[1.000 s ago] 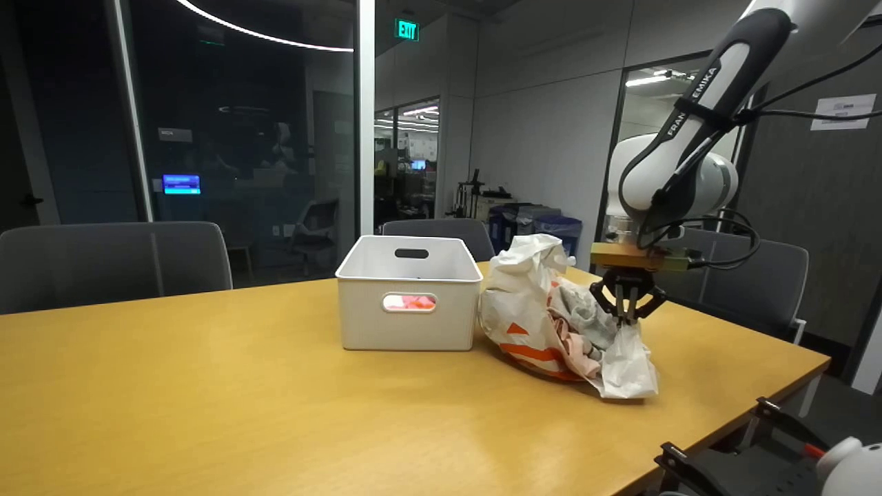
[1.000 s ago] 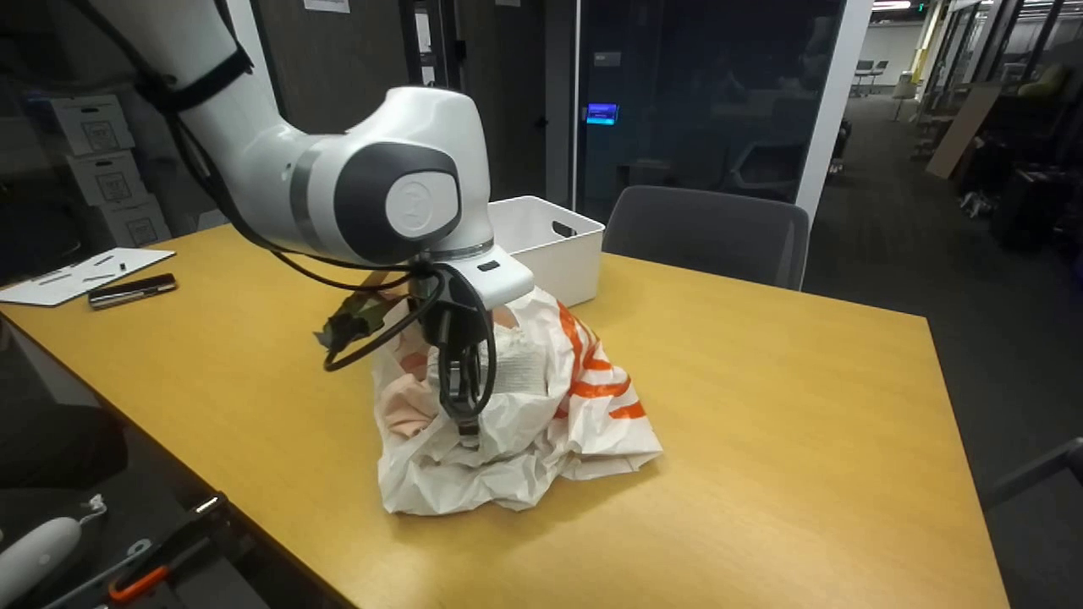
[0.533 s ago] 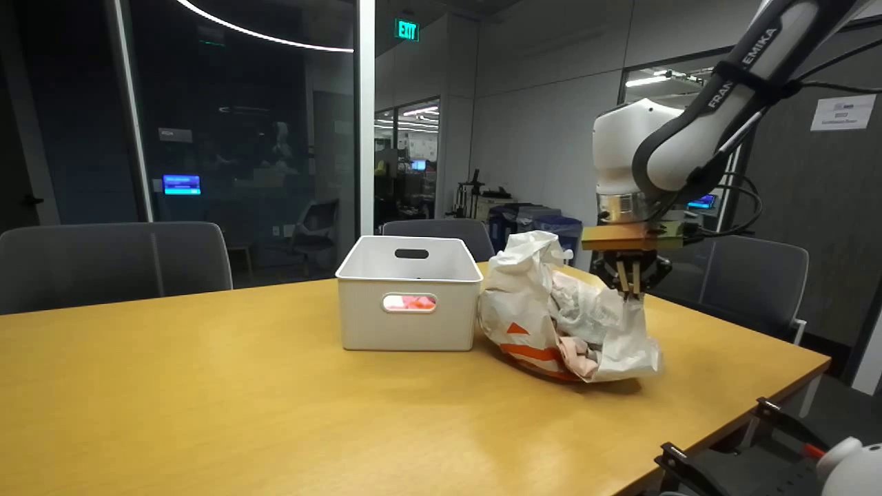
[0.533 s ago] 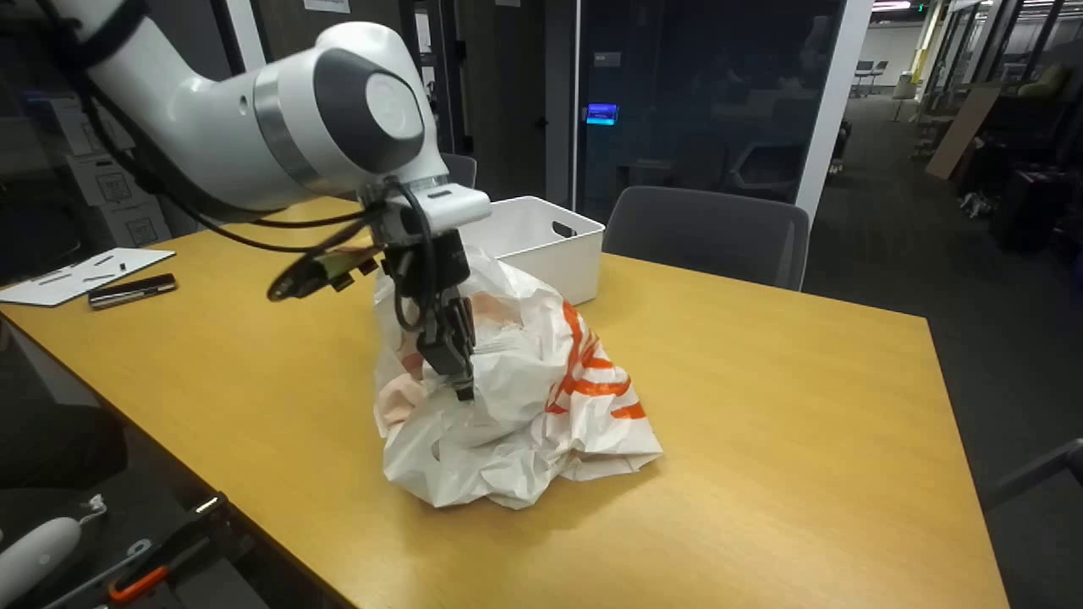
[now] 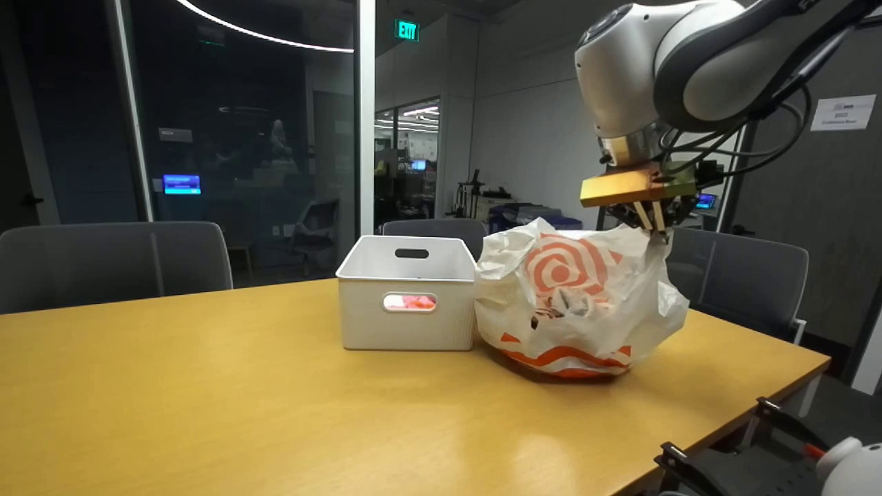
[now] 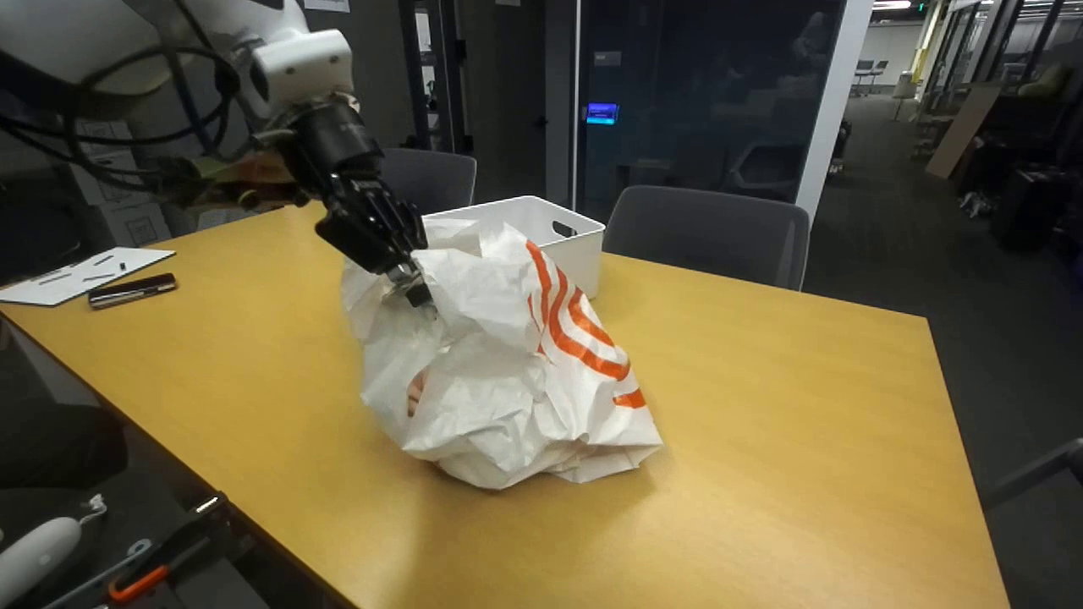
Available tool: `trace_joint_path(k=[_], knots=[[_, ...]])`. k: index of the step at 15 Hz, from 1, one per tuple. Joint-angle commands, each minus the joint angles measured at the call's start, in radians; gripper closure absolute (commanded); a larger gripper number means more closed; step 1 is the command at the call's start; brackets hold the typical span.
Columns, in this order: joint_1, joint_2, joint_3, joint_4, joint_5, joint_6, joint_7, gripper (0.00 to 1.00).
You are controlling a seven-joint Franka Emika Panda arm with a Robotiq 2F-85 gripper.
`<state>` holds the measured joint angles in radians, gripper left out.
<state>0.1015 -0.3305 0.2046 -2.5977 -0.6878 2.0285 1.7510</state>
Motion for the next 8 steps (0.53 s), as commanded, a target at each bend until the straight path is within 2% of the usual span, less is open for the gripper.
trace_joint_path(k=[1,3,8], knots=[[0.024,-0.125,0.083,-0.013,-0.023,-0.144,0.081,0.95],[0.035,-0.128,0.096,-0.001,-0.017,-0.175,0.072,0.95],[0.030,-0.078,0.046,0.000,-0.015,-0.060,0.006,0.94]])
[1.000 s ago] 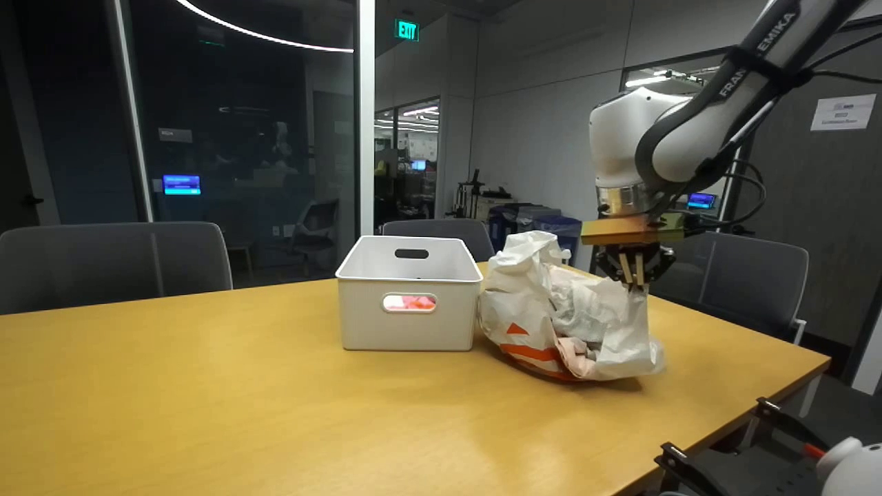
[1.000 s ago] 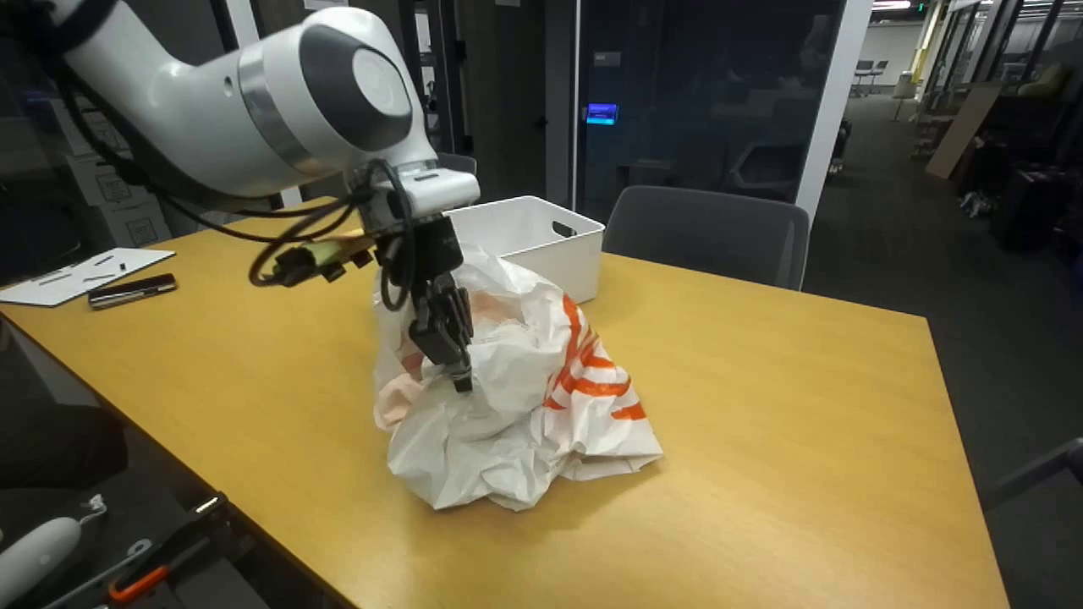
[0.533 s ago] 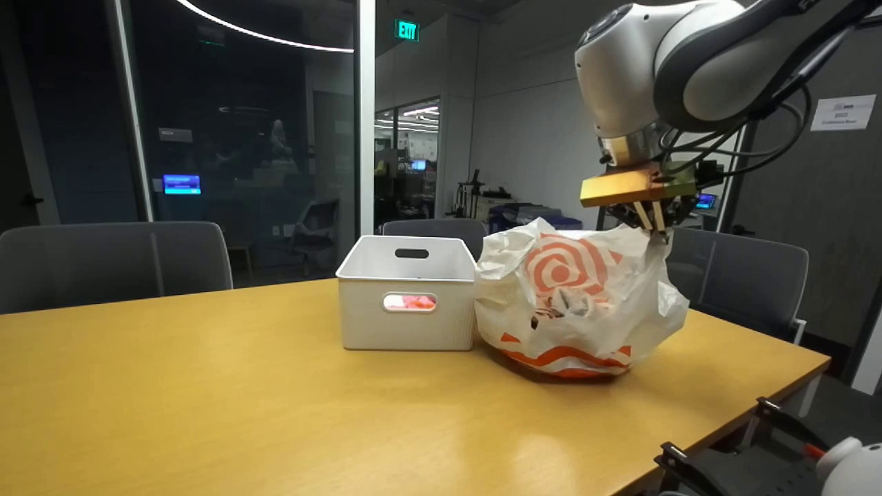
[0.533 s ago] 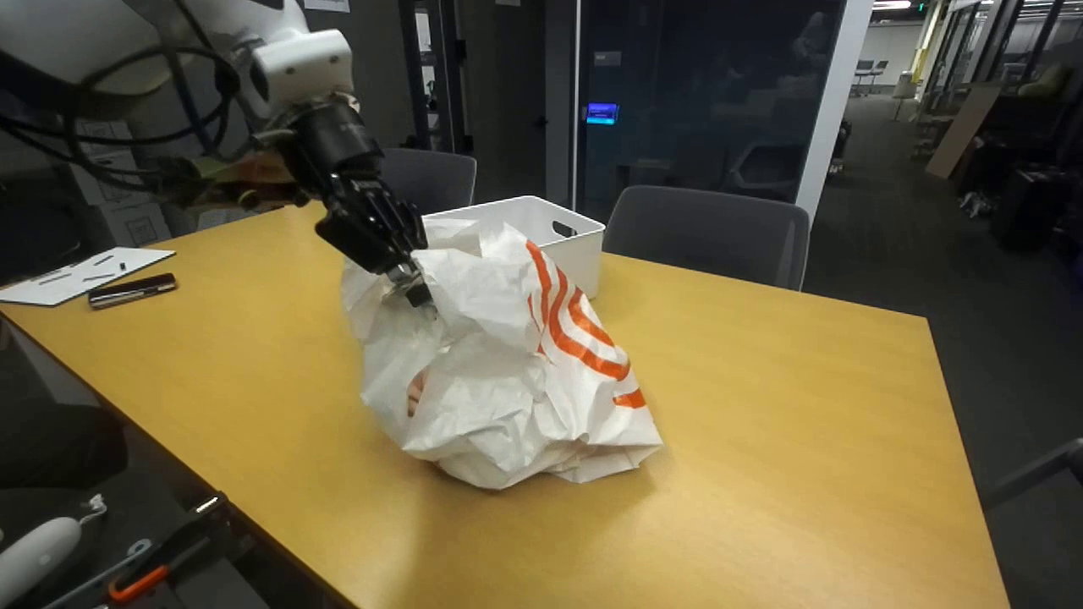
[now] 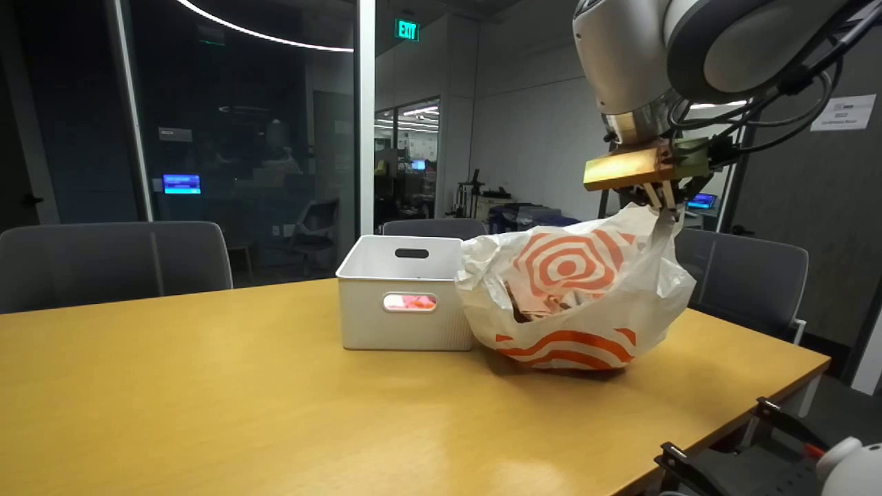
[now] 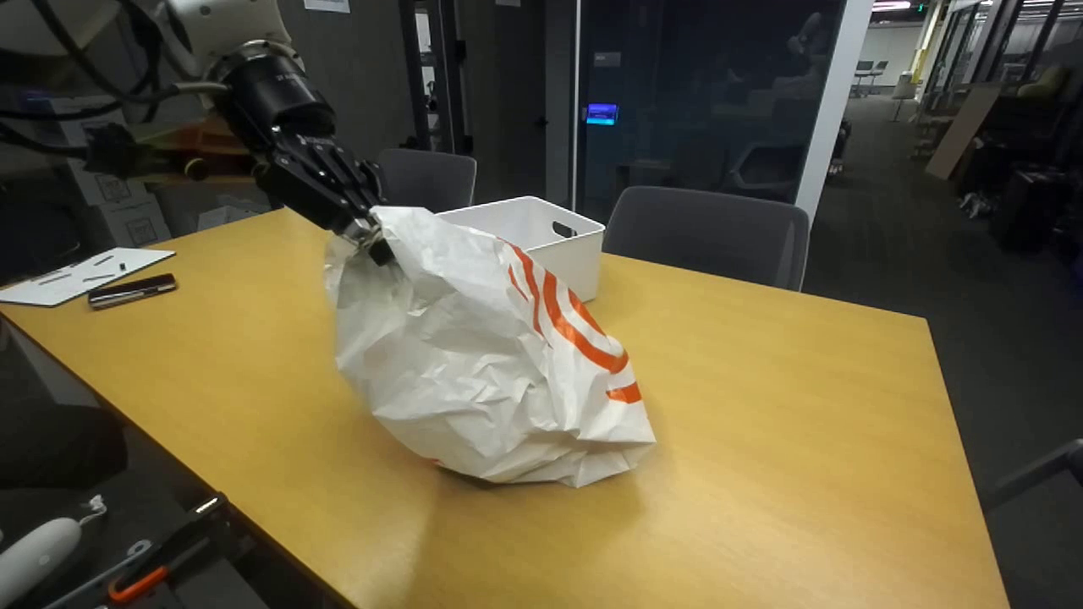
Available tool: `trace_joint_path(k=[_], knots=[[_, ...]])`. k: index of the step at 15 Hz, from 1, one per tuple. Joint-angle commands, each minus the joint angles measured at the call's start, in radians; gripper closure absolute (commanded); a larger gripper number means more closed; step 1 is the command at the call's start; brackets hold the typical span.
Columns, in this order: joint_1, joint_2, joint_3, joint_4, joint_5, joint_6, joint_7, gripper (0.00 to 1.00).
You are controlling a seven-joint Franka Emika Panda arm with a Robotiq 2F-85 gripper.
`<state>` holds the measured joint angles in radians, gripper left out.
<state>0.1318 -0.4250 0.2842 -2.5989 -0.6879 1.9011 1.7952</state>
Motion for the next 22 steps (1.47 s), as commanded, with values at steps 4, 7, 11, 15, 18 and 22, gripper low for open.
trace_joint_path(k=[4,7,11,15,18,22], knots=[[-0.015,0.066,-0.079,0.003,-0.001,0.190,-0.108,0.95],[-0.016,0.080,-0.100,0.005,0.042,0.229,-0.163,0.69],[-0.001,0.046,-0.078,0.009,0.149,0.151,-0.223,0.49],[0.031,-0.002,-0.028,0.014,0.227,0.101,-0.294,0.16],[0.059,-0.030,0.012,0.008,0.189,0.177,-0.368,0.00],[0.062,-0.036,0.015,-0.005,0.181,0.367,-0.461,0.00]])
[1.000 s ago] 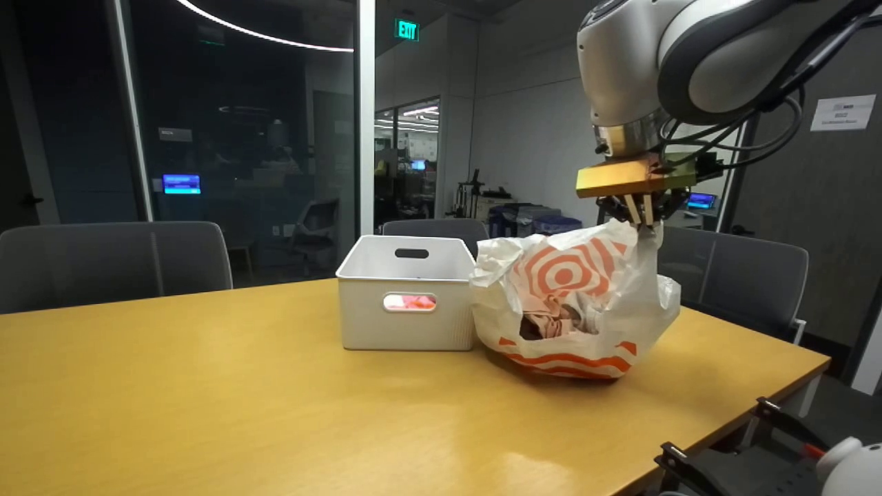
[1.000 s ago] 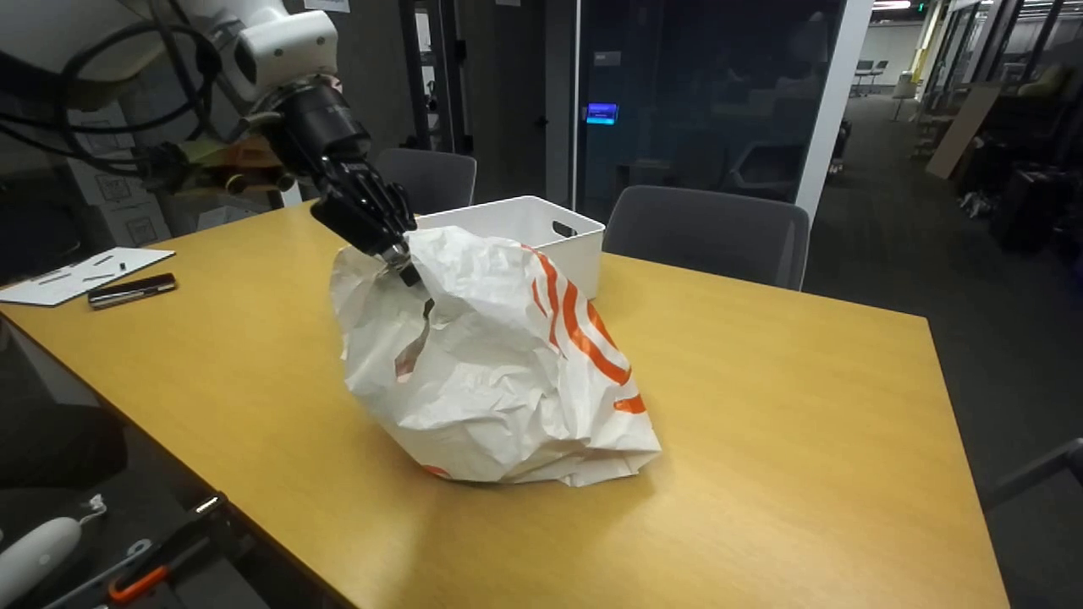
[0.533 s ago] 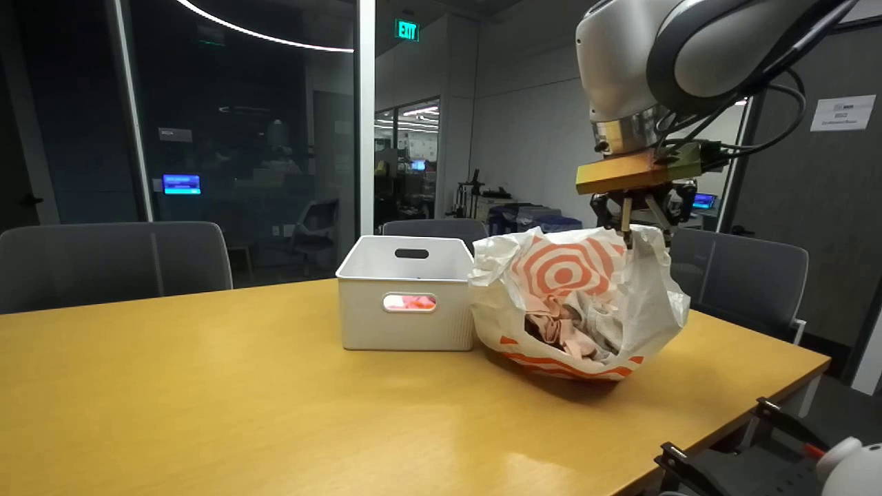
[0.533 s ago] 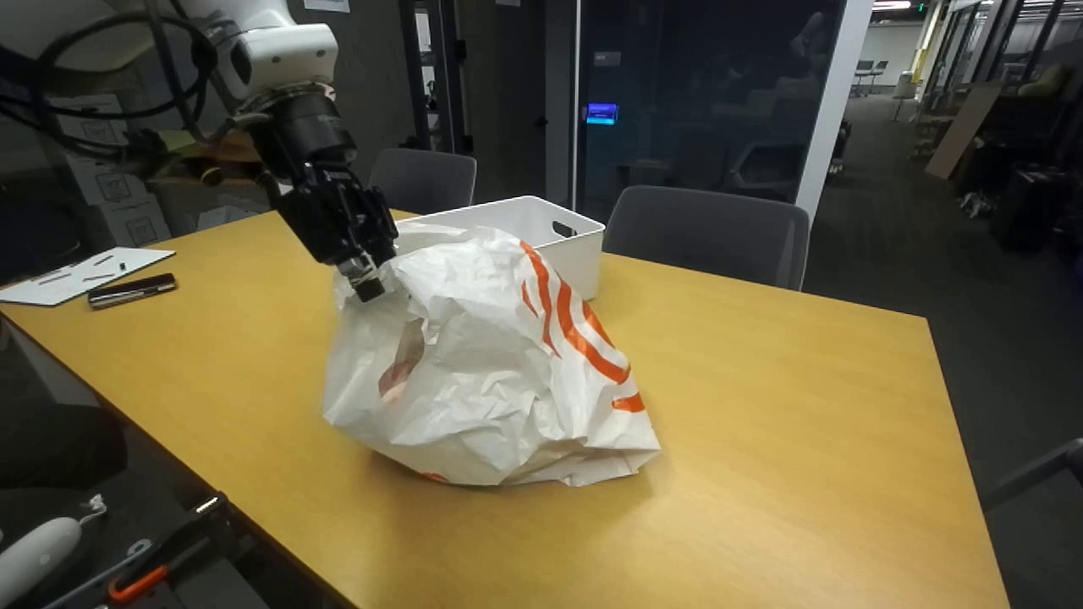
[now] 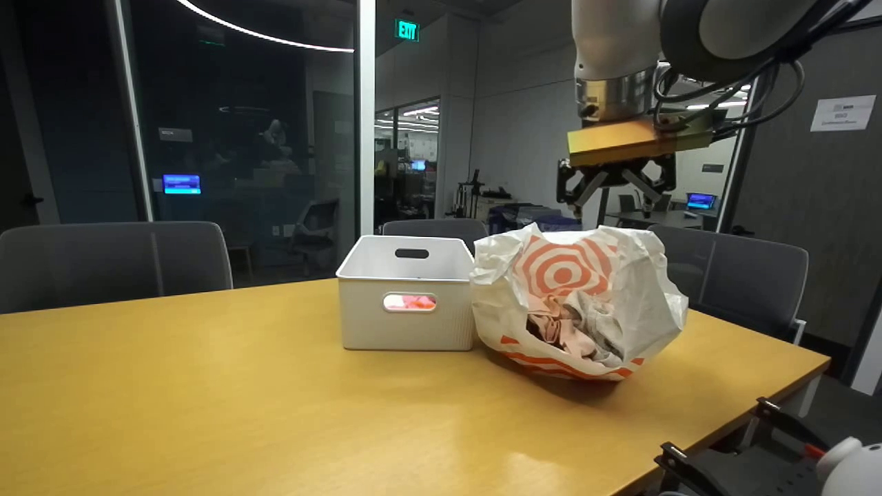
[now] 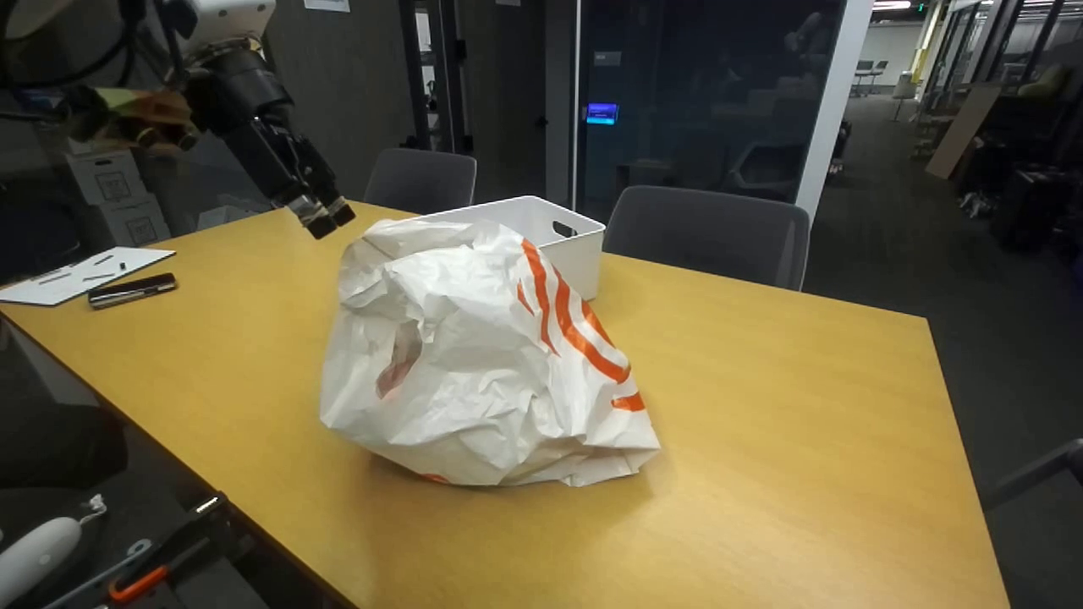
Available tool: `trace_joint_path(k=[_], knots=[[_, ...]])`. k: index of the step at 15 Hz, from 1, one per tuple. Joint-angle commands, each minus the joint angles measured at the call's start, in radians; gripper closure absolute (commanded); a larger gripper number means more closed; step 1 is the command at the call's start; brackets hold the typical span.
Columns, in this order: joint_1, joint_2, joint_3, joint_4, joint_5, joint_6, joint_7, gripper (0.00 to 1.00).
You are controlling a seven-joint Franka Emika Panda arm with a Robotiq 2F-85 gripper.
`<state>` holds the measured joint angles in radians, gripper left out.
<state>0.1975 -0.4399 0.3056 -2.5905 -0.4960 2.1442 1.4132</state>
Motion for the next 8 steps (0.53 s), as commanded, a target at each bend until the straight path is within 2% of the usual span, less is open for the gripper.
trace_joint_path(k=[1,4,8], knots=[[-0.009,-0.016,-0.007,-0.016,-0.009,0.175,-0.104,0.00],[-0.022,-0.009,-0.011,-0.024,0.034,0.262,-0.153,0.00],[-0.035,-0.005,-0.001,-0.029,0.080,0.290,-0.193,0.00]])
